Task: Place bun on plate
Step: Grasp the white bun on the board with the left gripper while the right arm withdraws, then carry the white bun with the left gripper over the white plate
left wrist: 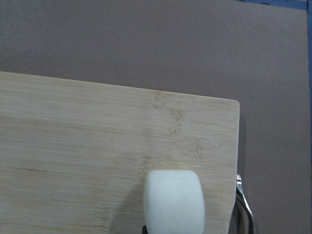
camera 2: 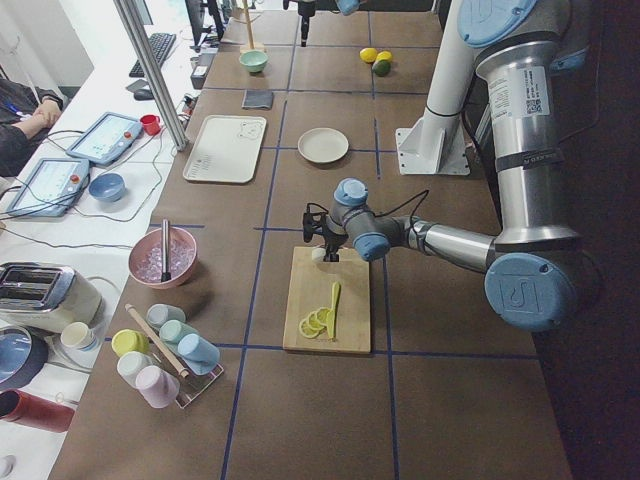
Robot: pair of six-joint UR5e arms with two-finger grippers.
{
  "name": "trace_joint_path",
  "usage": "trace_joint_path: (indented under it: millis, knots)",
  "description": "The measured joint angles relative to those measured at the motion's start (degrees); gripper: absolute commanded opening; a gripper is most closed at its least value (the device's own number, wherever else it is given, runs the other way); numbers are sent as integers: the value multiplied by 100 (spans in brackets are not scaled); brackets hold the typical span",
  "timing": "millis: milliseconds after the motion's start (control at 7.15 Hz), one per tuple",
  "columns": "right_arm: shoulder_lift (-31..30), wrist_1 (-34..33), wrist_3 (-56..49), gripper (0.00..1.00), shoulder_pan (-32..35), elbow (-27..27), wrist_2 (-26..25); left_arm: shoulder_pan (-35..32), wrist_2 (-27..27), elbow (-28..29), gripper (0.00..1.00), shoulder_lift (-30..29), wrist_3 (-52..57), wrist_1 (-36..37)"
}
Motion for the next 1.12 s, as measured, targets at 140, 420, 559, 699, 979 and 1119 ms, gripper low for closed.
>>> trace_joint_path:
  millis: [140, 420, 559, 699, 979, 1119]
  knots:
    - [-51, 0, -92, 100, 133, 2, 143, -106, -152, -206, 34, -23, 9, 250]
    - [-318, 2, -542, 100, 541, 9, 425, -336, -301, -769, 34, -447, 16, 1455]
    - [-459, 6, -734, 100, 740, 15, 495, -360, -302, -936, 34, -1045, 12, 2275]
    - [-612, 6, -910, 100, 944, 17, 524, -345, -278, -1001, 34, -1897, -6, 3247]
    - [-936, -7, -1557, 100, 1419, -64, 551, -53, 12, -969, 34, -3390, -94, 4726]
    - [-1082, -13, -2133, 100, 1732, -236, 606, 221, 272, -868, 34, -3818, -259, 4999]
